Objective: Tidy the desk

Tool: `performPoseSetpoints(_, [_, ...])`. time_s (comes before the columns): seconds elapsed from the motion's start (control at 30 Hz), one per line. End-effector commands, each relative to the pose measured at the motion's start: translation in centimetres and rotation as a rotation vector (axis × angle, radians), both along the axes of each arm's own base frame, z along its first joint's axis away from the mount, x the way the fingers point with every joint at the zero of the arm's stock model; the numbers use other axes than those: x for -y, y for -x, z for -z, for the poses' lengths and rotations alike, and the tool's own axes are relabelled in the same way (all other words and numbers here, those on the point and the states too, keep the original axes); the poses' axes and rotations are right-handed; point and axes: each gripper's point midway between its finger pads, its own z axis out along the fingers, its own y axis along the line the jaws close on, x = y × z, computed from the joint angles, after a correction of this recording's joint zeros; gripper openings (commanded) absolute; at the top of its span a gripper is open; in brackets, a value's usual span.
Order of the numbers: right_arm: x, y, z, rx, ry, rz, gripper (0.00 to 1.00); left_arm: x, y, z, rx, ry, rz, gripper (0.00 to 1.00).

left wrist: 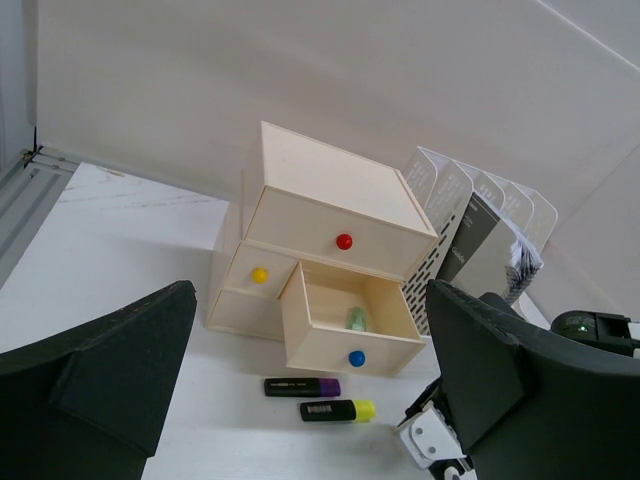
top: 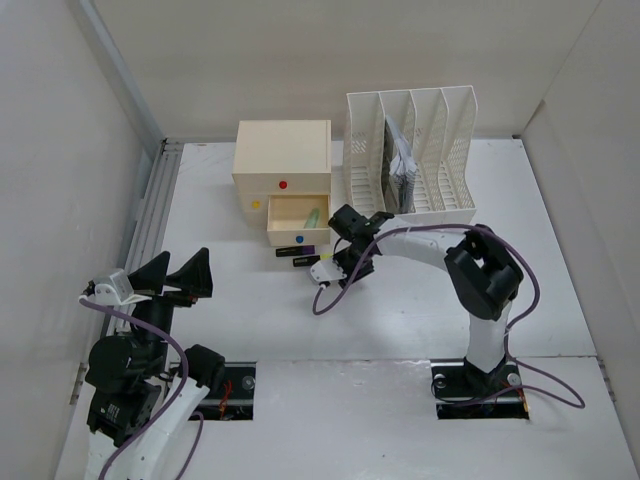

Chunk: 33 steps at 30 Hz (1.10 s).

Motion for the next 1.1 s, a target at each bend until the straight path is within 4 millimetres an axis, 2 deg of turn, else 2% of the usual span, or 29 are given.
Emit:
performPoseSetpoints(0.0, [0.4, -0.4, 0.8, -0.007, 0.024, 0.027, 0.45, -0.1, 0.5, -1.4, 0.06, 0.013, 0.009, 0.99])
performPoseSetpoints(0.33, [1.9, -0.1, 2.6, -0.053, 0.109, 0.042, 0.42, -0.1, 0.5, -1.4, 0.06, 0.013, 0.009, 0.99])
performPoseSetpoints(0.43, [3.1, 1.1, 3.6, -0.115, 0.17, 0.04, 0.4, -0.1, 0.5, -1.4, 0.06, 0.013, 0.009, 0.99])
performPoseSetpoints(0.5, [3.0, 1.1, 3.7, -0.129, 0.183, 0.039, 0.34, -0.1, 0.5, -1.4, 0.06, 0.013, 0.009, 0.99])
performPoseSetpoints(0.53, [2.9, 1.2, 3.7, -0.136, 0.176, 0.038, 0.25, -0.1, 0.5, -1.4, 0.06, 0.013, 0.009, 0.99])
performPoseSetpoints(0.6, [2.5, 1.4, 3.4, -0.147, 0.152, 0.045, 0.17, -0.1, 0.5, -1.4, 0.06, 0.013, 0.009, 0.99])
performPoseSetpoints(0.7, [0.9, 1.0, 0.8, -0.129, 0.054, 0.097, 0.12, -0.1, 0.5, -1.4, 0.06, 0.013, 0.009, 0.99])
performPoseSetpoints(0.73, [-0.1, 0.3, -1.5, -0.091, -0.012, 0.112, 0.12, -0.1, 0.5, -1.4, 0.06, 0.013, 0.009, 0.99])
performPoseSetpoints(0.8, [-2.1, 0.5, -4.5, -0.087, -0.117, 0.117, 0.1, -0.1, 0.5, -1.4, 0.06, 0.013, 0.009, 0.99])
performPoseSetpoints(0.83, [-3.2, 0.1, -7.5, -0.067, -0.196, 0.149, 0.09, -0.1, 0.5, -1.4, 0.06, 0.013, 0.009, 0.99])
performPoseSetpoints(0.87, [-4.6, 0.8, -9.2, -0.092, -0.261, 0.129, 0.09, -0.1, 0.5, -1.4, 0.06, 0.013, 0.009, 0.99])
performPoseSetpoints(0.93, [-6.2, 0.9, -13.0, -0.104, -0.369, 0.149, 0.09, -0.1, 0.5, -1.4, 0.06, 0.013, 0.009, 0.99])
performPoseSetpoints(0.97, [-6.9, 1.0, -15.0, -0.1, -0.43, 0.147, 0.09, -0.1, 0.5, -1.4, 0.06, 0.013, 0.009, 0.99])
performPoseSetpoints(1.03, [-8.1, 1.8, -17.9, -0.137, -0.524, 0.126, 0.09, -0.1, 0.5, -1.4, 0.06, 0.013, 0.009, 0.99])
performPoseSetpoints(1.07, [-8.8, 1.8, -20.2, -0.139, -0.585, 0.147, 0.07, -0.1, 0.5, -1.4, 0.06, 0.013, 0.009, 0.99])
